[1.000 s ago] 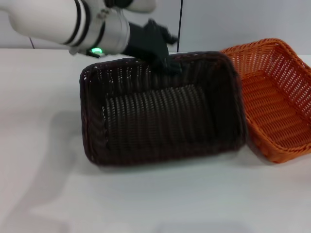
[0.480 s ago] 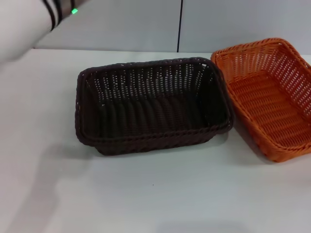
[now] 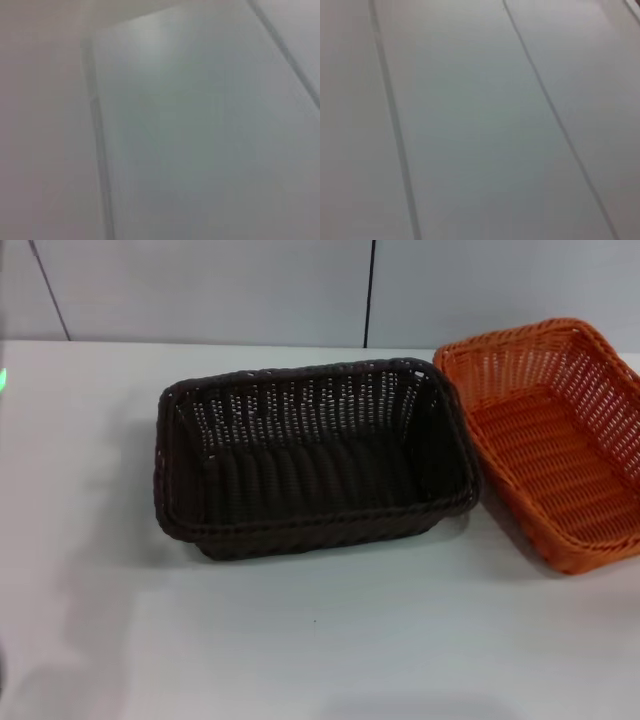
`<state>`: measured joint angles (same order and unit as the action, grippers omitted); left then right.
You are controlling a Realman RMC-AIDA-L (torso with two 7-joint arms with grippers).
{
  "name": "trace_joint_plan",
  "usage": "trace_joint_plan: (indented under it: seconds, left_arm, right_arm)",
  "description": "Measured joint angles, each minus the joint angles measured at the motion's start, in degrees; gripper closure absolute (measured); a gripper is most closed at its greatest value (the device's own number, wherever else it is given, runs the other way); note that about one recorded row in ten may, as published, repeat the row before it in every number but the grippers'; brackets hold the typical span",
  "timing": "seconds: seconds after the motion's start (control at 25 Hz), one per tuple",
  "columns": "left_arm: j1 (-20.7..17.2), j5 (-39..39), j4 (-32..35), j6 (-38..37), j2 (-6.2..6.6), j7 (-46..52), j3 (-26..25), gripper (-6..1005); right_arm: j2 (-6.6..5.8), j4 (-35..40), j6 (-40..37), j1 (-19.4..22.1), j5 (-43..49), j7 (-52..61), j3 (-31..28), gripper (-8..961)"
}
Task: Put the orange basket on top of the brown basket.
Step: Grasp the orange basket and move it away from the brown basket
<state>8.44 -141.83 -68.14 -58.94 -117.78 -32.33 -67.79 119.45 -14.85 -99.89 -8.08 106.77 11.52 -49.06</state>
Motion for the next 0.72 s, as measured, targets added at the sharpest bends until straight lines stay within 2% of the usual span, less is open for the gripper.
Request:
trace_joint_plan:
  seconds: [0.12, 0.24, 0.32, 0.44, 0.6, 0.72]
  left_arm:
    - [-3.4, -5.8, 9.1, -3.8, -0.12, 16.4, -4.4, 250]
    - [-3.7, -7.0, 19.2, -6.6, -0.29, 22.0, -6.4, 250]
    - [-3.5, -6.8, 24.8, -7.3, -0.30, 22.7, -7.0, 250]
    - [-3.8, -6.3, 29.1, -7.6, -0.39, 24.2, -8.1, 250]
    - [-3.9, -5.1, 31.0, -7.7, -0.45, 24.8, -8.3, 251]
    - [-3.6, -5.0, 31.5, -7.5, -0.44, 24.7, -8.3, 251]
  right_arm:
    - [-0.12, 0.0, -7.1, -1.1, 0.9, 0.0, 2.9, 132]
    - [-0.57, -1.0, -10.7, -2.9, 1.5, 0.0, 5.3, 132]
    - [-1.56, -2.4, -9.6, -4.1, 3.3, 0.0, 6.5, 132]
    - [-4.24, -7.3, -3.8, -5.3, 7.4, 0.1, 7.0, 132]
    - [-9.62, -18.6, 10.9, -6.6, 14.6, -0.8, 5.3, 132]
    - [-13.18, -27.6, 23.8, -6.8, 20.1, -1.2, 0.8, 132]
